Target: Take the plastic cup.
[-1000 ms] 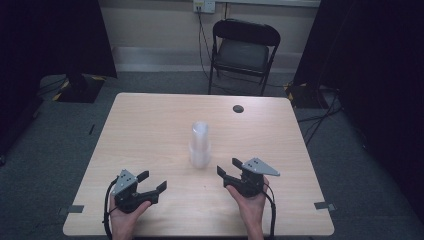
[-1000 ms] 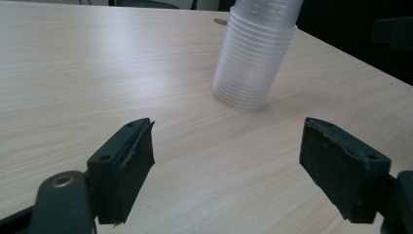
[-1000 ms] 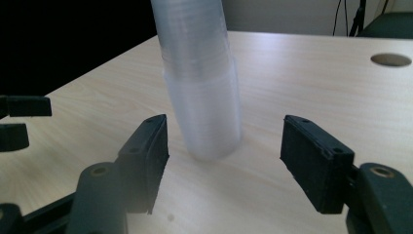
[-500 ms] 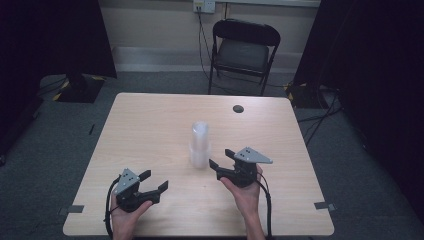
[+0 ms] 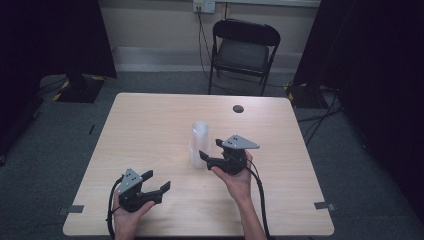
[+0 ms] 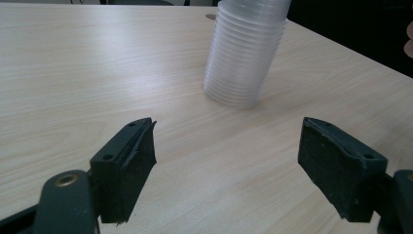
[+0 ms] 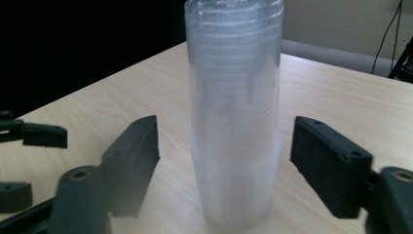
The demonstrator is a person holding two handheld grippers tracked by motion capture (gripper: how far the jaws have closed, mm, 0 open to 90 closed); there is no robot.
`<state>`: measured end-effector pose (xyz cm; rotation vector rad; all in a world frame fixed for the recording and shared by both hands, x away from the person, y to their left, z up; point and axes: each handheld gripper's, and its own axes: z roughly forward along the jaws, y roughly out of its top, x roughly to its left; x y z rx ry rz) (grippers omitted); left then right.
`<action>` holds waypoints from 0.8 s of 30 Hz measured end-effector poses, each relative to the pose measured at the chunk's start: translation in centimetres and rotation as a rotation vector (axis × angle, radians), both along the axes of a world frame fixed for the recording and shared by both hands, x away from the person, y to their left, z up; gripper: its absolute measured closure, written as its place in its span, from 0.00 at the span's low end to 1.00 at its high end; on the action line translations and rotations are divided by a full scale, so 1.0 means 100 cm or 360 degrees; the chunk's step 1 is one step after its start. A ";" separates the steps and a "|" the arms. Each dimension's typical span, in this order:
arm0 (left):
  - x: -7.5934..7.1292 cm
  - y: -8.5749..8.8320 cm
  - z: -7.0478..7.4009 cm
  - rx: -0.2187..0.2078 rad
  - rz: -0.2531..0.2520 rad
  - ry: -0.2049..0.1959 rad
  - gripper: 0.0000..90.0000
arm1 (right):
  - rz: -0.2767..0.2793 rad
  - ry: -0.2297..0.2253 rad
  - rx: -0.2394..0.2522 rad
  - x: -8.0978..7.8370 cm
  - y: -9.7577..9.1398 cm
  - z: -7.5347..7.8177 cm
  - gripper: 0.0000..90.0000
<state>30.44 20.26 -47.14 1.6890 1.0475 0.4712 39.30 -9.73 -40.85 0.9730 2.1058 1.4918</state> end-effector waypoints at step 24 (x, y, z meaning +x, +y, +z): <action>0.002 -0.003 -0.001 0.0010 -0.0011 0.0034 0.24 | 0.0063 0.0013 -0.0016 0.041 0.024 -0.002 0.25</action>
